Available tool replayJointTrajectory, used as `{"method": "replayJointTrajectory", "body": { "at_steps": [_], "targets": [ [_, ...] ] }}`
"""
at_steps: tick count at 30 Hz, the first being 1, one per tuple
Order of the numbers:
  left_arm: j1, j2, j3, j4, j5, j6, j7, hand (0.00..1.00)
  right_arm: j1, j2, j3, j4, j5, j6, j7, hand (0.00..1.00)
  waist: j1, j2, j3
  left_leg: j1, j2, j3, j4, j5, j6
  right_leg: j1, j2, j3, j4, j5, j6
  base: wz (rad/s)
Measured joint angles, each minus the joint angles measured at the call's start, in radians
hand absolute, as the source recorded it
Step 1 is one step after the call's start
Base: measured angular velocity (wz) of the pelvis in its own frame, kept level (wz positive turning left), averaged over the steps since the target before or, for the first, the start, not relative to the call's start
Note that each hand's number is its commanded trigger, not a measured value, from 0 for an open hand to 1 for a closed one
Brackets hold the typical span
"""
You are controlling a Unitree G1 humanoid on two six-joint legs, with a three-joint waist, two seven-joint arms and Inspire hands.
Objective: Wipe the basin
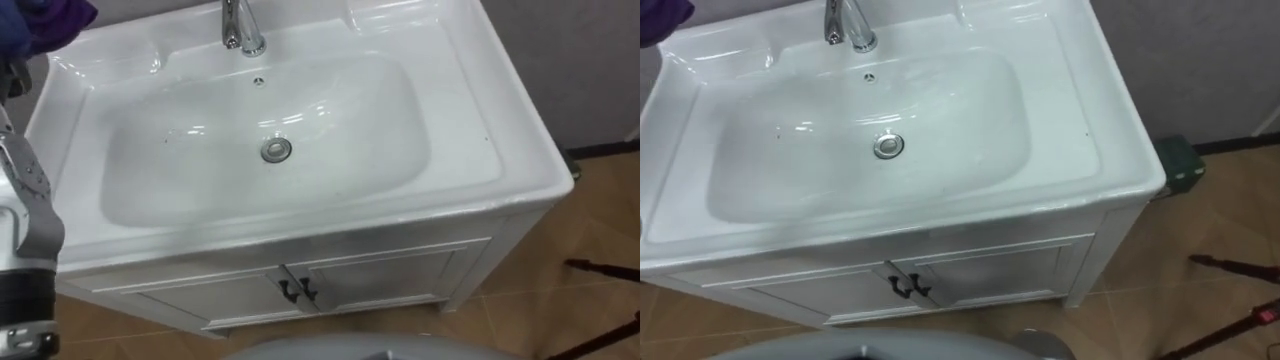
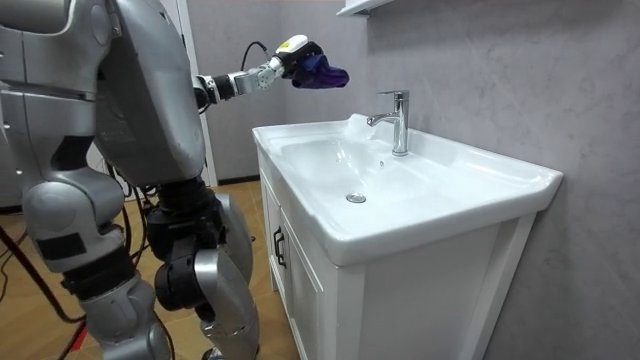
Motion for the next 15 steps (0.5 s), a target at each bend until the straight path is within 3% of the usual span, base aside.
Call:
{"method": "replayJointTrajectory", "body": {
  "at_steps": [8, 14, 15],
  "targets": [
    [0.108, -0.052, 0.041, 0.0, -0.002, 0.018, 0.0, 1.0, 0.002, 0.0, 0.001, -0.001, 0.007, 0.008, 0.002, 0.0, 0.017, -0.007, -0.0012, -0.002, -0.006, -0.02, 0.006, 0.0, 0.0, 0.002, -0.002, -0.001, 0.002, -0.006, 0.003, 0.01],
    [0.136, -0.053, 0.051, 0.0, -0.038, 0.03, 0.0, 1.0, 0.0, 0.0, 0.001, -0.004, 0.006, 0.009, 0.003, 0.0, 0.021, -0.017, -0.0046, -0.001, -0.006, -0.023, 0.008, -0.001, 0.001, 0.009, -0.004, -0.009, 0.001, -0.005, 0.003, 0.03],
    [0.138, -0.053, 0.051, 0.0, -0.038, 0.032, -0.001, 1.0, 0.0, 0.0, 0.001, -0.004, 0.006, 0.009, 0.003, 0.0, 0.02, -0.018, -0.0023, -0.001, -0.006, -0.023, 0.008, -0.001, 0.001, 0.01, -0.004, -0.01, 0.0, -0.005, 0.003, 0.06]
  ]
}}
